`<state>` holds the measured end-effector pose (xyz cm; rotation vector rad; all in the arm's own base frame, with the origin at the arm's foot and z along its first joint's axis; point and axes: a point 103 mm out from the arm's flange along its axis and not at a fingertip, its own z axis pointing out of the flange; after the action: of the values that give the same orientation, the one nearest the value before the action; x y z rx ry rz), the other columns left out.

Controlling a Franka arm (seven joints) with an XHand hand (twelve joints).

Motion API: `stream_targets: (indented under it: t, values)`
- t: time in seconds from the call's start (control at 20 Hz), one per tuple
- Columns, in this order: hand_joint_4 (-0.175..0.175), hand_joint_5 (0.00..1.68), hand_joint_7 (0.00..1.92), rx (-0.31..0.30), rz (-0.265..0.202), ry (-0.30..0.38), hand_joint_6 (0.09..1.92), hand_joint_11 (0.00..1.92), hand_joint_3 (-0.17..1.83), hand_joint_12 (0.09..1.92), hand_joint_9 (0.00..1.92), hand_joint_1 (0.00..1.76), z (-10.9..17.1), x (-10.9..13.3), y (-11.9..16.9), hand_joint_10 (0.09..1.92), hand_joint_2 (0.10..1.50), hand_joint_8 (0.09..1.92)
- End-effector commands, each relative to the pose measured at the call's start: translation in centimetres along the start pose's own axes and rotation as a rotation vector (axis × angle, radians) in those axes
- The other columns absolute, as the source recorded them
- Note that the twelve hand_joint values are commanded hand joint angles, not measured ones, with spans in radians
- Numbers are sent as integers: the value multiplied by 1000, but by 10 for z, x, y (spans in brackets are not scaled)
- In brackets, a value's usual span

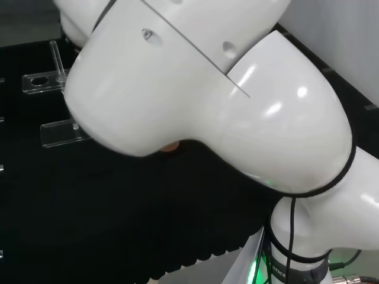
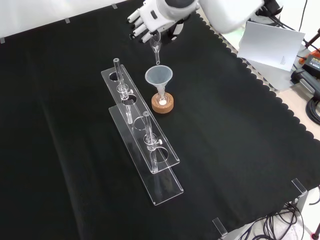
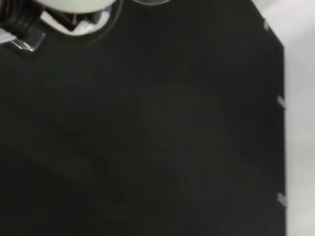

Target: Pour all the NaCl from the weighing funnel into the round-bottom flask.

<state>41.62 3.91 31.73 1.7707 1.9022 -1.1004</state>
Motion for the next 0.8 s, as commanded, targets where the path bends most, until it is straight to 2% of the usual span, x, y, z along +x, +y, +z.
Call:
stream_targets:
  t: [0.05, 0.45, 0.8]
  values:
    - [175, 1229, 596, -25, -42, 180, 770, 630, 700, 1229, 957, 1107, 9, -9, 0, 446, 655, 638]
    - [175, 1228, 598, -36, -57, 300, 773, 635, 700, 1229, 960, 1107, 20, -23, 2, 446, 656, 638]
    - [175, 1227, 601, -55, -62, 450, 775, 642, 700, 1229, 964, 1107, 33, -42, 3, 447, 656, 638]
